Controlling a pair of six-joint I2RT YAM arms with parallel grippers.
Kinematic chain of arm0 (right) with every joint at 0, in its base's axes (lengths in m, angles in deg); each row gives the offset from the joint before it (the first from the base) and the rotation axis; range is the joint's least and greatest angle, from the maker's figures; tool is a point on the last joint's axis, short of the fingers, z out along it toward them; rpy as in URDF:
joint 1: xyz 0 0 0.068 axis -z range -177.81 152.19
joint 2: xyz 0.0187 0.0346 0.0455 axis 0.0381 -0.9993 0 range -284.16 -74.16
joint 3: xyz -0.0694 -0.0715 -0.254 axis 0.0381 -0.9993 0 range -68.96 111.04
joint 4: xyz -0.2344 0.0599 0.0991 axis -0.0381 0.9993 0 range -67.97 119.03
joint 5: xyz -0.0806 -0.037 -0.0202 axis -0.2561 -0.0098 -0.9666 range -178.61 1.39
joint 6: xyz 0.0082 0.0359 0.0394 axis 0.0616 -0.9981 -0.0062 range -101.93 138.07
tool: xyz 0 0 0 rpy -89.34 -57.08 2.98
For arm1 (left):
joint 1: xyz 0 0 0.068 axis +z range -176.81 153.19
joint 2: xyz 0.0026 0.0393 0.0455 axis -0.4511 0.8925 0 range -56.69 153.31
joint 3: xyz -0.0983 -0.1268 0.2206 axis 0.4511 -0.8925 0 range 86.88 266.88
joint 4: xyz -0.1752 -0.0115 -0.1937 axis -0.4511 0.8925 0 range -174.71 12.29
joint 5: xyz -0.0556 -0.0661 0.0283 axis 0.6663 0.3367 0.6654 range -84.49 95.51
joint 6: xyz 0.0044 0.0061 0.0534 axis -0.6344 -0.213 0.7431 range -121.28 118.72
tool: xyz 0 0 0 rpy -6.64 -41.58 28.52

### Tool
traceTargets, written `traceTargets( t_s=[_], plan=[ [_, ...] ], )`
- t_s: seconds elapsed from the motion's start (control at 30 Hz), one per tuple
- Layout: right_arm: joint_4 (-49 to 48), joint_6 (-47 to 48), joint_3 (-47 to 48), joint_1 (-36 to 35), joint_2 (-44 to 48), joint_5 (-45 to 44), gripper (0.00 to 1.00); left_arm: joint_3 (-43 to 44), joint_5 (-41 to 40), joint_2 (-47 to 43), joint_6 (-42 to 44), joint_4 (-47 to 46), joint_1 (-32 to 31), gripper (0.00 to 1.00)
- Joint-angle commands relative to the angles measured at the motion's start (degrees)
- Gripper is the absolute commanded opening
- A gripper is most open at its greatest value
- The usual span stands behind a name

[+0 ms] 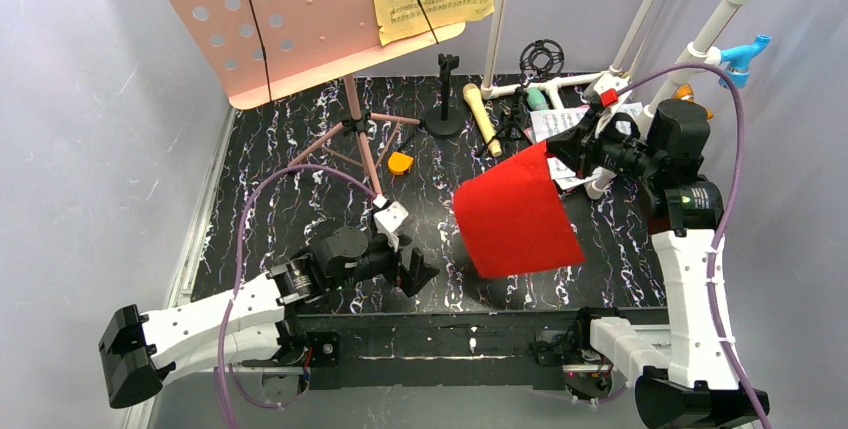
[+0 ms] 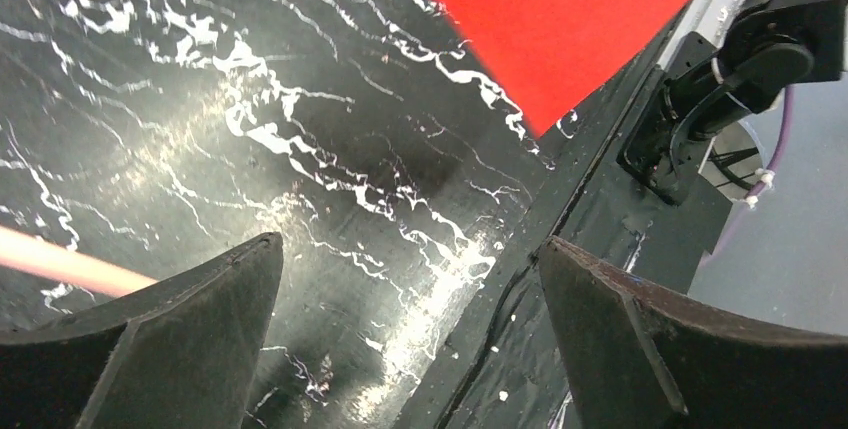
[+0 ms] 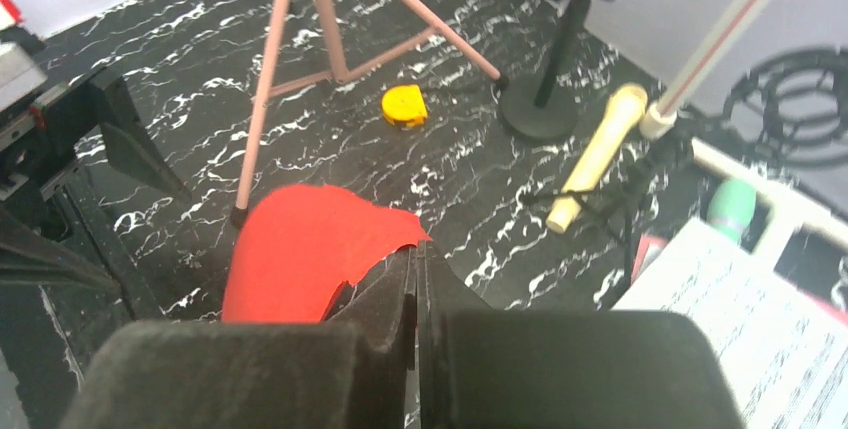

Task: Pack up the instrument practice props
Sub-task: Place the sheet music at the center of the board.

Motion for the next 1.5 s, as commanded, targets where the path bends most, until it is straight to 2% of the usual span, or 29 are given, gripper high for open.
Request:
traceTargets(
  t_s=[0.0, 0.17, 0.33, 0.53, 0.73, 0.87, 1.03, 1.17, 1.27, 1.4, 1.47],
  plan=[
    [3.6, -1.3, -0.5, 0.4, -0.8, -8.9, 0.01, -3.2, -4.2, 0.1, -7.5, -5.3, -0.1, 1.0],
    [6.4, -1.4, -4.4, 0.4, -1.7, -7.1, 0.01, -7.7, -3.7, 1.1, -19.3, -14.0, -0.1, 1.0],
    [5.6, -1.6, -6.7, 0.4, -1.5, -5.2, 0.01, -10.0, -6.4, 3.5, -39.1, -16.6, 0.0, 1.0],
    [3.5, -3.6, -7.4, 0.4, -1.8, -1.1, 0.01, -14.6, -5.1, 8.2, -52.7, -32.9, 0.0, 1.0],
    [1.5, -6.9, -7.2, 0.3, -2.2, 2.5, 0.01, -17.3, -10.4, 9.5, -53.7, -39.2, 0.0, 1.0],
    [-0.5, -9.7, -7.5, 0.6, -2.3, 4.9, 0.01, -19.4, -12.9, 12.1, -53.1, -50.7, 0.0, 1.0],
    [-3.9, -14.0, -7.7, 1.2, -2.9, 8.0, 0.01, -18.3, -12.4, 19.7, -53.2, -60.1, 0.4, 1.0],
    [-5.4, -17.2, -7.6, 1.4, -3.3, 9.6, 0.01, -17.5, -9.9, 29.3, -57.2, -74.3, 1.2, 1.0],
    [-5.9, -17.7, -8.0, 1.5, -3.3, 9.6, 0.01, -14.0, -5.6, 32.9, -59.4, -75.6, 1.8, 1.0],
    [-5.8, -17.0, -8.4, 1.5, -3.3, 8.8, 0.01, -11.6, -1.6, 33.5, -60.8, -75.6, 1.8, 1.0],
    [-6.0, -16.5, -8.9, 1.5, -3.2, 8.4, 0.01, -12.1, -1.3, 32.6, -61.3, -75.5, 1.8, 0.93]
  ],
)
